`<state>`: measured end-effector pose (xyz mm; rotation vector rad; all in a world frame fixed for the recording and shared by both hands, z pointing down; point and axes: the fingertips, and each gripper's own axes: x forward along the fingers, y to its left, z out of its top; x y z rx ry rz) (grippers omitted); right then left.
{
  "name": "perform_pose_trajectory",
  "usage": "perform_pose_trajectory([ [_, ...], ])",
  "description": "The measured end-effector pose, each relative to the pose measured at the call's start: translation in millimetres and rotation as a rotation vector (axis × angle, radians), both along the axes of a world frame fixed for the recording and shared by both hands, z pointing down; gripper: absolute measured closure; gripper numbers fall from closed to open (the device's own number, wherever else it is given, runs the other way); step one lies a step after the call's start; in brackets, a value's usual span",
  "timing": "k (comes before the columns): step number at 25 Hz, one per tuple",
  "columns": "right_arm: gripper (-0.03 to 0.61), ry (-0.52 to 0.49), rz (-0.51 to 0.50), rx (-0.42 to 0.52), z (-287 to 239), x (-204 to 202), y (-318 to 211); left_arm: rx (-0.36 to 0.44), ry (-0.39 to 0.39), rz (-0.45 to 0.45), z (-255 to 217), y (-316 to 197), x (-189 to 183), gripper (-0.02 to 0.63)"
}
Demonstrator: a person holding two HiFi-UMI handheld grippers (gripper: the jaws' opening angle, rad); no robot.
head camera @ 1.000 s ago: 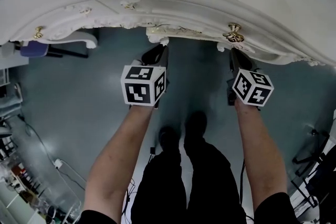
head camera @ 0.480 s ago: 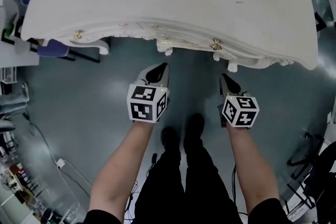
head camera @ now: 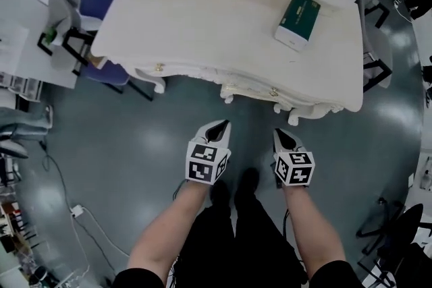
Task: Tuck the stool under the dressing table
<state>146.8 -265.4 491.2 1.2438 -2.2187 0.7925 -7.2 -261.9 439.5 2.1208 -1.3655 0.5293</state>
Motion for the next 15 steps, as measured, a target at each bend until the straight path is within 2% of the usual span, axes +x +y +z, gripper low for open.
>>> perform_pose_trajectory([
  [4,0.574,-0.008,-0.022,0.014,-40,-8,8,0.029,0.031,-0.033,-43,6,-7,0.597],
  [8,0.574,0.029,-0.043,-0.004,-66,-2,21,0.047,0.043,-0.056,-75,13,-11,0.597],
  [15,0.574,-0.006,-0.036,-0.030,-106,12,38,0.066,0.041,-0.066,-116,26,-9,0.597],
])
